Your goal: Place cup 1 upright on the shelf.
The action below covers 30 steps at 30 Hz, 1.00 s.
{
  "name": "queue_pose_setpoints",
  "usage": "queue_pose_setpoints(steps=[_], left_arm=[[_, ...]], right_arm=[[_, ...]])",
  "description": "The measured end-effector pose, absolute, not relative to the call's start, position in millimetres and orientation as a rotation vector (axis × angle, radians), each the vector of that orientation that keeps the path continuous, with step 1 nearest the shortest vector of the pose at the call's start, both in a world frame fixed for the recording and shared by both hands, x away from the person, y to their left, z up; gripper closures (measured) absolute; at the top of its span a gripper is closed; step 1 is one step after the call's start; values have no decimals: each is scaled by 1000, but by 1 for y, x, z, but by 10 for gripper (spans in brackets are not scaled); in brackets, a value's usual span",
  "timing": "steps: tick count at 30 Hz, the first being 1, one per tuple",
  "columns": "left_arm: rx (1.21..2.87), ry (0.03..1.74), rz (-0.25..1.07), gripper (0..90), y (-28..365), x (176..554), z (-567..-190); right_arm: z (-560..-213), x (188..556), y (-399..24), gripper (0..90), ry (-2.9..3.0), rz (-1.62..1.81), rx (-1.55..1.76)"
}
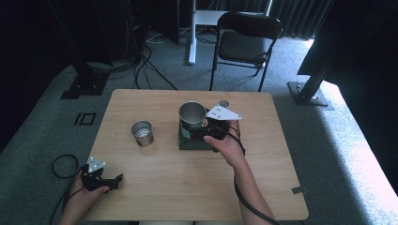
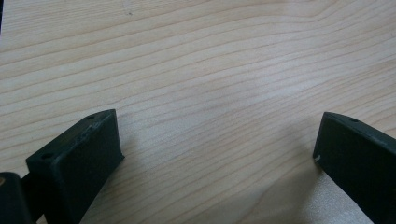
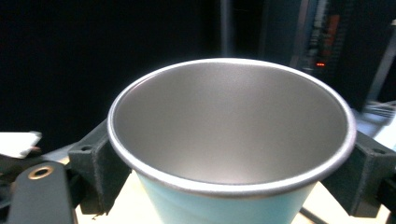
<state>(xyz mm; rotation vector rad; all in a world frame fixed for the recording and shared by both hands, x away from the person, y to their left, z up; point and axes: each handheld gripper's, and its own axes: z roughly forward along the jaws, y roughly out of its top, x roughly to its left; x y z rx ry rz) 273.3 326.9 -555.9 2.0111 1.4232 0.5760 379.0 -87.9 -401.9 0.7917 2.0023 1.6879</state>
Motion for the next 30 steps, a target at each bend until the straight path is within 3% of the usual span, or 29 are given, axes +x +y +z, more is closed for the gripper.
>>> queue_pose_setpoints(steps=[30], left_arm=[[2011,1423,576,15,327,273,-556]], right_arm=[[-438,402,-156,128,1783,1347,1150]])
